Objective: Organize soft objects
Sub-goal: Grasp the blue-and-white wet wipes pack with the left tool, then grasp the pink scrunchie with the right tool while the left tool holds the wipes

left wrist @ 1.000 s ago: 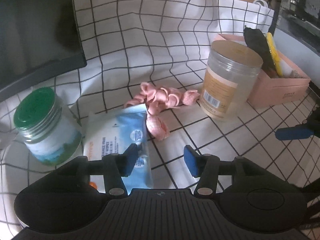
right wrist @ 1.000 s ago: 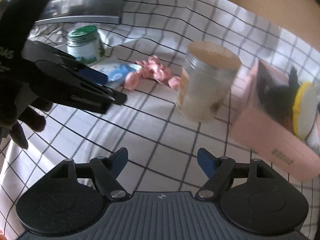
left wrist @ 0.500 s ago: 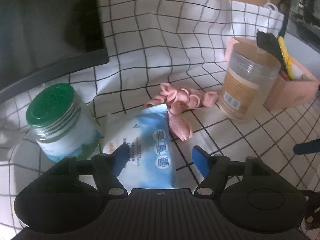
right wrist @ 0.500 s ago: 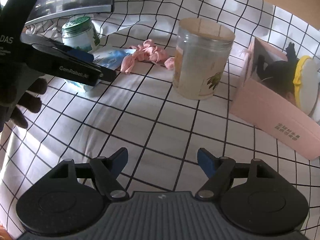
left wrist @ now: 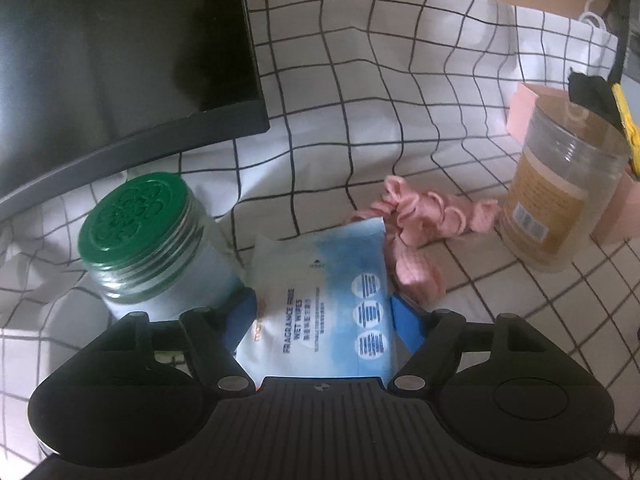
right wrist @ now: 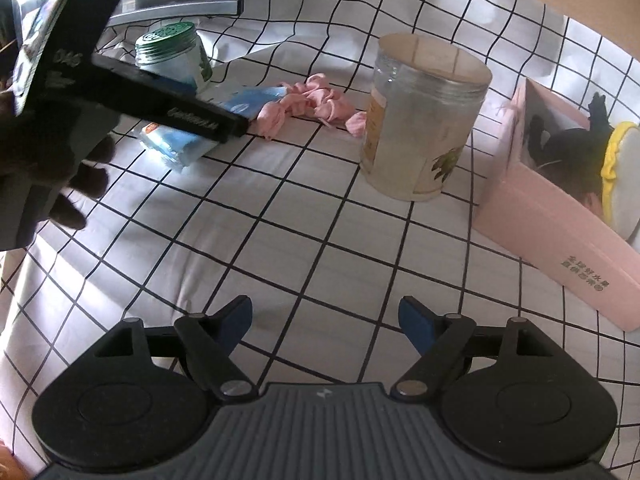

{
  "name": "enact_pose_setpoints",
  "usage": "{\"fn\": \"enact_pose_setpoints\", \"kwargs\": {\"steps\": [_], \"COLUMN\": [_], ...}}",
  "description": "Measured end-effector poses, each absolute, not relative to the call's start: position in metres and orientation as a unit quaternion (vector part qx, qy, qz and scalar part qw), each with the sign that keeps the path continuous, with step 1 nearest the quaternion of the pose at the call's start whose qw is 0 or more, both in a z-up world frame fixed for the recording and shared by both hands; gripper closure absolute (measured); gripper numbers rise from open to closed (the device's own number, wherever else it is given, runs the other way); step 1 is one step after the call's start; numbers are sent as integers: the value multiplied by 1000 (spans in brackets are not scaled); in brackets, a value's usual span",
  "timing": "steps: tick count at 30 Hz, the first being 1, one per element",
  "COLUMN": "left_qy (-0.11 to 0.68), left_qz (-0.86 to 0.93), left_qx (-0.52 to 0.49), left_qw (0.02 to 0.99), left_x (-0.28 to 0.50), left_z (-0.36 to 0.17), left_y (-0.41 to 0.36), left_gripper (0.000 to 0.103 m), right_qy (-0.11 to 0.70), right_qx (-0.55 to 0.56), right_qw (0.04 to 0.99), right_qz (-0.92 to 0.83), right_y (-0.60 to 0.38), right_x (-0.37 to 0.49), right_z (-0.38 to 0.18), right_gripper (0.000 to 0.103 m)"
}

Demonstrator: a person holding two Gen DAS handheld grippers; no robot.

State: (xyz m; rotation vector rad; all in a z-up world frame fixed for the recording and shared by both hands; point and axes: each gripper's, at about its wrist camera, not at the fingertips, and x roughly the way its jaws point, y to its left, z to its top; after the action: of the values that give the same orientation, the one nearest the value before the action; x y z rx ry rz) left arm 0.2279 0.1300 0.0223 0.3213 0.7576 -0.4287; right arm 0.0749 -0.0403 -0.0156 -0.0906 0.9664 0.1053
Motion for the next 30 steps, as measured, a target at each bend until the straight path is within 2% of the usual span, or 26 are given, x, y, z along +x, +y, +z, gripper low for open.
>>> {"fn": "enact_pose_setpoints", "kwargs": {"steps": [9,21,26,30], "left_qy": [377,378,366,381], "left_qz": [-209,-195,-183,-185], "left_qx": [142,120,71,5], "left_qw": [891,897,910,906], "left_x": [225,162,154,160], "left_z": [20,23,23,27], "left_y": [135,168,187,204], "left_gripper": [21,21,21,23], "right_qy": [442,377,403,480], "right_qx": [-66,-88,-66,-7], "right_qw": [893,917,905,867], "right_qz": [57,97,122,132], "right_y": [-37,-14,1,8], "right_x": [75,99,160,233], "right_z": [-6,29,61,70], "right_gripper": [22,22,22,22]}}
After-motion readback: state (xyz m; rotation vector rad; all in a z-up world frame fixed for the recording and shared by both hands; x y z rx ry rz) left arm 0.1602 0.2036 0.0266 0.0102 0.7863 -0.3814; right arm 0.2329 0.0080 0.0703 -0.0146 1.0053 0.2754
